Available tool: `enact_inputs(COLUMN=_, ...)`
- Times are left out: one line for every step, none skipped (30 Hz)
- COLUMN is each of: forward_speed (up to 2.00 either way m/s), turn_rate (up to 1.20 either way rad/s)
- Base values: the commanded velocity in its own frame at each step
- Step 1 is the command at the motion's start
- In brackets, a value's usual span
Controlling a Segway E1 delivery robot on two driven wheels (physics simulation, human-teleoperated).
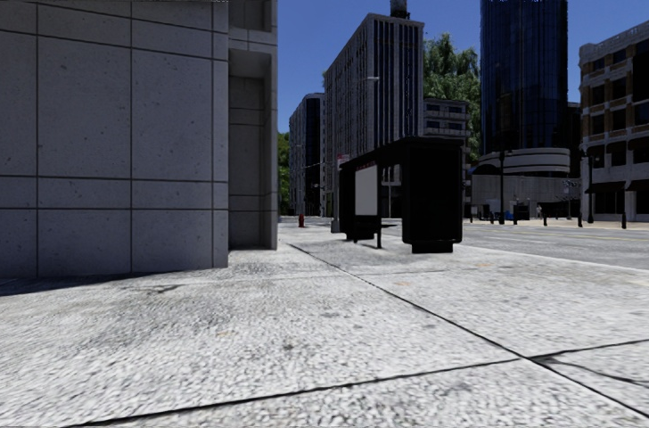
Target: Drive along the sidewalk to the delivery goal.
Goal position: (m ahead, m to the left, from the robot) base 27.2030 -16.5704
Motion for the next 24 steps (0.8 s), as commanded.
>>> enact_inputs(forward_speed=2.00, turn_rate=0.00)
enact_inputs(forward_speed=2.00, turn_rate=0.00)
enact_inputs(forward_speed=2.00, turn_rate=0.00)
enact_inputs(forward_speed=2.00, turn_rate=0.00)
enact_inputs(forward_speed=2.00, turn_rate=0.00)
enact_inputs(forward_speed=2.00, turn_rate=0.00)
enact_inputs(forward_speed=2.00, turn_rate=0.00)
enact_inputs(forward_speed=2.00, turn_rate=0.00)
enact_inputs(forward_speed=2.00, turn_rate=0.00)
enact_inputs(forward_speed=2.00, turn_rate=0.00)
enact_inputs(forward_speed=2.00, turn_rate=0.00)
enact_inputs(forward_speed=2.00, turn_rate=0.00)
enact_inputs(forward_speed=2.00, turn_rate=0.00)
enact_inputs(forward_speed=2.00, turn_rate=0.00)
enact_inputs(forward_speed=2.00, turn_rate=0.00)
enact_inputs(forward_speed=2.00, turn_rate=0.00)
enact_inputs(forward_speed=2.00, turn_rate=0.00)
enact_inputs(forward_speed=2.00, turn_rate=0.00)
enact_inputs(forward_speed=2.00, turn_rate=0.00)
enact_inputs(forward_speed=2.00, turn_rate=0.00)
enact_inputs(forward_speed=2.00, turn_rate=0.00)
enact_inputs(forward_speed=2.00, turn_rate=0.00)
enact_inputs(forward_speed=2.00, turn_rate=0.00)
enact_inputs(forward_speed=2.00, turn_rate=0.00)
